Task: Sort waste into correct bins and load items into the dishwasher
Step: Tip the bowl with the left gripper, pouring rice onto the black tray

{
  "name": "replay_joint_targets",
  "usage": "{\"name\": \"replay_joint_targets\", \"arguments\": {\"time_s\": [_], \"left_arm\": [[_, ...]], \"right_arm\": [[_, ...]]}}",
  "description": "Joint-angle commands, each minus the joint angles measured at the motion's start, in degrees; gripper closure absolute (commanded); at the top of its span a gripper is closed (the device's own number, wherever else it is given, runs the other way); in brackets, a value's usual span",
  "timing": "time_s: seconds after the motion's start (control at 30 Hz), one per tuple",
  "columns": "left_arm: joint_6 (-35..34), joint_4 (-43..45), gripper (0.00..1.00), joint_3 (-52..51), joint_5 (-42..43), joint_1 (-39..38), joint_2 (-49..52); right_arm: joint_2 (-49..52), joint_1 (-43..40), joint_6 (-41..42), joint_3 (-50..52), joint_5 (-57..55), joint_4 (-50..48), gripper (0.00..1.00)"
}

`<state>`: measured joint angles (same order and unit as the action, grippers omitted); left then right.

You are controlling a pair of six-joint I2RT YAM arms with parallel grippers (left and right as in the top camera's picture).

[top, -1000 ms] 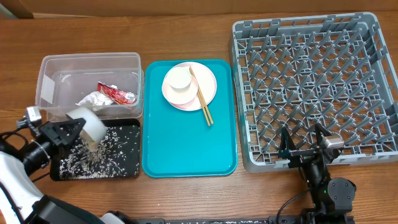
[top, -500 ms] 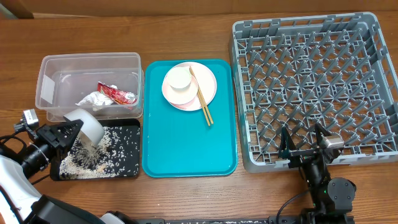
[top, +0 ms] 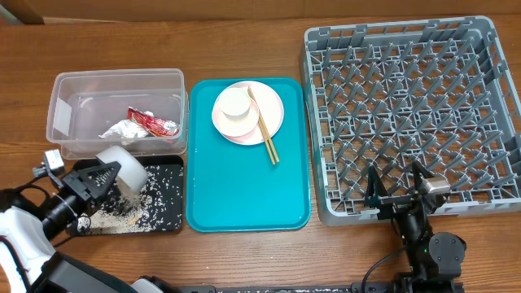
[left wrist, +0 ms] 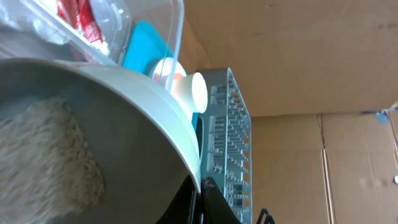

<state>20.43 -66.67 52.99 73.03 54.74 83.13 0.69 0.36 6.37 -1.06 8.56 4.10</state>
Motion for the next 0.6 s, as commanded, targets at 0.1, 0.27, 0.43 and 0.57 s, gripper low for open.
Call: {"name": "replay_joint_targets", "arguments": {"time_s": [0.1, 0.27, 0.43, 0.57], "left_arm": [[3.28, 3.1, 0.96, -1.2, 9.11, -0.35, -1.27], [4.85, 2.05, 0.96, -1.2, 9.16, -0.24, -1.27], [5.68, 0.15, 0.96, -1.2, 9.03, -0.68, -1.27], [11.69, -5.44, 0.96, -1.2, 8.48, -1.38, -1.27]], "right_arm": [[-0.52, -0.11, 0.09, 0.61, -0.15, -0.26, 0.0], [-0.52, -0.11, 0.09, 0.61, -0.15, -0.26, 0.0], [-0.52, -0.11, 0.07, 0.61, -0.15, -0.26, 0.0], [-0.52, -0.11, 0.07, 0.61, -0.15, -0.26, 0.0]]}}
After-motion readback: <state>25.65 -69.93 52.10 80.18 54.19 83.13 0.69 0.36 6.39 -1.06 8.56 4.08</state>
